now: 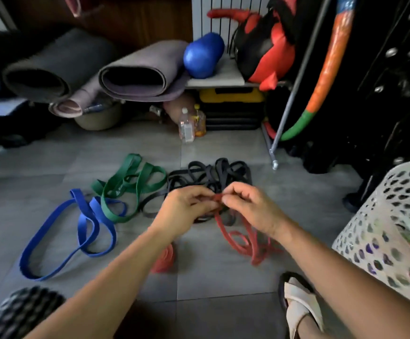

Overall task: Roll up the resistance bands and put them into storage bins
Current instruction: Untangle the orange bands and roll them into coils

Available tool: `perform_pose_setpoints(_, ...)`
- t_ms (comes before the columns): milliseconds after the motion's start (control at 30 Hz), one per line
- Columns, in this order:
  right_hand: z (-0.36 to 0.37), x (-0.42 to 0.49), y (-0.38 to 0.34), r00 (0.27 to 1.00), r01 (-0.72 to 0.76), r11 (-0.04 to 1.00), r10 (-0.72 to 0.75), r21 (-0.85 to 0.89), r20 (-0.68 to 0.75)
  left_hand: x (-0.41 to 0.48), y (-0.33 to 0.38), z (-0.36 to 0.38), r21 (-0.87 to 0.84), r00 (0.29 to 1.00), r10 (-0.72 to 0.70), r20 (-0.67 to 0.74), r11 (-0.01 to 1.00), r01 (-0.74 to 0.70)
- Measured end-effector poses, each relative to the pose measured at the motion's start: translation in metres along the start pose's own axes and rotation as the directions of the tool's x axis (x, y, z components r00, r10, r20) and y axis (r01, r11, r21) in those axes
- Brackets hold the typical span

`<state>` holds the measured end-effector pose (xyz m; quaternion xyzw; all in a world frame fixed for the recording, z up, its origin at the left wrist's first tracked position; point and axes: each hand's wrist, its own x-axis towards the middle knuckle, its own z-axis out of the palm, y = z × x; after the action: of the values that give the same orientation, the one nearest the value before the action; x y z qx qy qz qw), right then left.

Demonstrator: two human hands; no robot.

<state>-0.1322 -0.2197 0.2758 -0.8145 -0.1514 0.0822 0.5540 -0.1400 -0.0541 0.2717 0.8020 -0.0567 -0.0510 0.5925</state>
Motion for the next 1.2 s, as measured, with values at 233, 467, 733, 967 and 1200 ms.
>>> perform_pose_setpoints(233,-0.004,-0.029,-0.050,0.981,0.172,0.983,-0.177,-0.061,-0.077,-0.040,0.052,-0.023,-0.278,1.000,0.014,-0.009,0.960,-0.016)
perform_pose_setpoints(467,0.031,-0.024,-0.031,0.974,0.184,0.955,-0.208,-0.234,-0.085,-0.042,0.040,-0.025,-0.392,0.993,-0.099,-0.057,0.917,0.069)
perform_pose_setpoints(733,0.028,-0.009,-0.026,0.949,0.250,0.858,-0.310,-0.448,-0.064,-0.027,0.033,-0.029,-0.501,0.965,-0.264,0.004,0.834,0.230)
perform_pose_setpoints(967,0.018,-0.007,-0.040,0.967,0.199,0.975,-0.212,-0.102,-0.141,-0.022,0.035,-0.030,-0.703,0.966,-0.229,0.123,0.667,0.247)
perform_pose_setpoints(1200,0.015,-0.007,-0.040,0.986,0.099,0.994,-0.092,0.040,-0.137,-0.023,0.033,-0.023,0.339,0.961,0.242,-0.136,0.923,-0.184)
